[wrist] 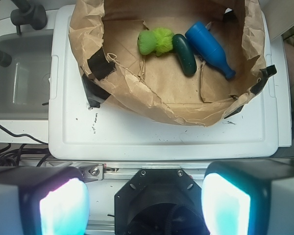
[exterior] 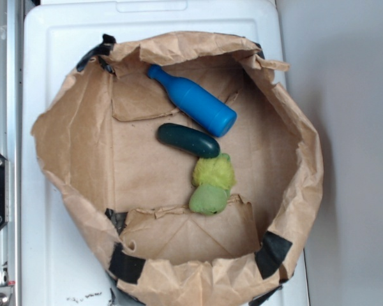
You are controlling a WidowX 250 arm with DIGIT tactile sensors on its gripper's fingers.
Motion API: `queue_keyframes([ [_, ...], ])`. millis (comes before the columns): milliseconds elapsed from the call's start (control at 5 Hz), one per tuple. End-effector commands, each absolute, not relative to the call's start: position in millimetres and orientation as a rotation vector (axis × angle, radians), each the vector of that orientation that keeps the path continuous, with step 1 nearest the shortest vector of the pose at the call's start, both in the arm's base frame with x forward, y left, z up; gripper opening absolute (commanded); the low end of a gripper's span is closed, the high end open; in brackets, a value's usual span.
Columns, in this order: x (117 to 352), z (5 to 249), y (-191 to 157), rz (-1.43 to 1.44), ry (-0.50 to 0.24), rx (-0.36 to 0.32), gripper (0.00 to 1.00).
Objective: Grab the green animal.
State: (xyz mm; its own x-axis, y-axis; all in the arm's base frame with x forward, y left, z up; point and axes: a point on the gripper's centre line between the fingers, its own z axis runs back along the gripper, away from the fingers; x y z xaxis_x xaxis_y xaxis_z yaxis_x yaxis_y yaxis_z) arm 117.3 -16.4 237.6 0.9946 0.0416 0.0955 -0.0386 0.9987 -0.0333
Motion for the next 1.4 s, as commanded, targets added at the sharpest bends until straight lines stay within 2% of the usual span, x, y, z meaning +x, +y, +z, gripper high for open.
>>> queue_keyframes([
  [0,117,238,-16,0.04,-0.096,-0.031,1.0],
  [400,202,227,-20,0.182,-0.095,-0.05,1.0],
  [600,221,221,-18,0.22,-0.102,-0.056,1.0],
  [1200,221,221,-18,0.22,-0.102,-0.056,1.0],
])
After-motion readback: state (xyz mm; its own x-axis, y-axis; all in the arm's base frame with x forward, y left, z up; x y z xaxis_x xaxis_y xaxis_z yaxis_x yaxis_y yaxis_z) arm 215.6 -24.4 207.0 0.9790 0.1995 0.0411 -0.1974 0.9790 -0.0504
